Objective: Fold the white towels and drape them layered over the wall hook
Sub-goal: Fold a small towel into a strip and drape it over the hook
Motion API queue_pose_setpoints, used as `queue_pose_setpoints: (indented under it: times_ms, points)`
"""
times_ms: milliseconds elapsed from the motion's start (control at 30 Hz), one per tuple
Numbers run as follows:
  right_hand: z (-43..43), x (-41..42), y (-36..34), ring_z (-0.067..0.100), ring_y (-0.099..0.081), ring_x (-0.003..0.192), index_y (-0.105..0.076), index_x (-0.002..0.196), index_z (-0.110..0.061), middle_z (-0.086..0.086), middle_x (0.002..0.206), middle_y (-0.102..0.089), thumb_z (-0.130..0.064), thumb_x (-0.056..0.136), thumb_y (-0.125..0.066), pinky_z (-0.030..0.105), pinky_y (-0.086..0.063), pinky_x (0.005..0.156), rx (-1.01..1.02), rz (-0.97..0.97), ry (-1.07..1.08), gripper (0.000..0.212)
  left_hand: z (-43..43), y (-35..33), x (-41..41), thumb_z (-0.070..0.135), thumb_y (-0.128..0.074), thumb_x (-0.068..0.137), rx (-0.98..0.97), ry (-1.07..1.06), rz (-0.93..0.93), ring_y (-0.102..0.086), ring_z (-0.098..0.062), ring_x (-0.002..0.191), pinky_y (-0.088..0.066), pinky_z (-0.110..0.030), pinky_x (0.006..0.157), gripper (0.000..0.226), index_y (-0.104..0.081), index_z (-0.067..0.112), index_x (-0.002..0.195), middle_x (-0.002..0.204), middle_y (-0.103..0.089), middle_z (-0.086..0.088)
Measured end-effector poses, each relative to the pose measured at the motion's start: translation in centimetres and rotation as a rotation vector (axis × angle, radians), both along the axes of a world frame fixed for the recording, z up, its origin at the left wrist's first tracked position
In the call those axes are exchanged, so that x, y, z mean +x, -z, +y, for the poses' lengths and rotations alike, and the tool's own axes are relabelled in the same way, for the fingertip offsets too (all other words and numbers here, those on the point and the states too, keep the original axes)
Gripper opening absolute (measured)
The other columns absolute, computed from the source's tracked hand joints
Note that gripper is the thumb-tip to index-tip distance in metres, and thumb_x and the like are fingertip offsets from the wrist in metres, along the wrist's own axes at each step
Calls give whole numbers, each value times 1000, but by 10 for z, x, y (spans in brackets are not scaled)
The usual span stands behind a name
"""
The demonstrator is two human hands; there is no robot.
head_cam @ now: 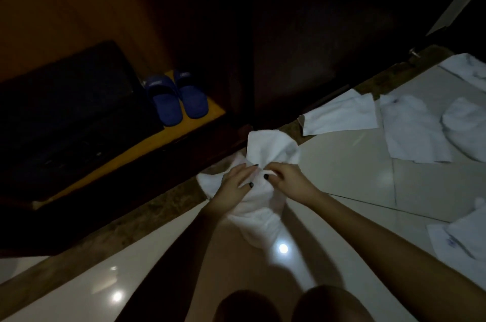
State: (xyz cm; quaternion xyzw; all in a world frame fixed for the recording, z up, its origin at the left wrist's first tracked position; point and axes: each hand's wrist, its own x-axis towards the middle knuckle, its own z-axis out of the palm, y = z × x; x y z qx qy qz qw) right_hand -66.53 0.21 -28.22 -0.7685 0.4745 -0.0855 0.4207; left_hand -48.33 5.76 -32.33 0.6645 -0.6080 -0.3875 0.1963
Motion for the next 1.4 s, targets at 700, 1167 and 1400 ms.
queue_pose_setpoints:
  times_ms: [700, 1167, 1400]
  points:
    - [62, -26, -648, -2, -57, 72, -69, 81, -23, -8, 76, -66, -12, 95, -58, 17, -43, 66, 13, -130, 87, 21, 56, -642, -3, 30, -75, 81, 69, 71, 308, -52, -6, 66, -40, -21, 62, 20, -59, 25, 70, 69, -56, 6]
    - [75, -13, -866, 9, -59, 83, -66, 90, -20, -9, 83, -63, -21, 97, -57, 17, -42, 66, -349, -123, 127, 12, 84, -911, 61, 37, -69, 89, 22, 248, 115, -66, -8, 77, -51, -18, 66, 10, -67, 28, 85, 83, -68, 11]
    - [66, 19, -906, 9, -61, 92, -64, 114, -23, -6, 104, -59, -25, 96, -59, 22, -45, 82, -532, -285, 107, 19, 58, -961, 52, 28, -65, 93, -349, -325, 582, -45, -14, 62, -34, -29, 55, 26, -53, 14, 75, 65, -48, 0]
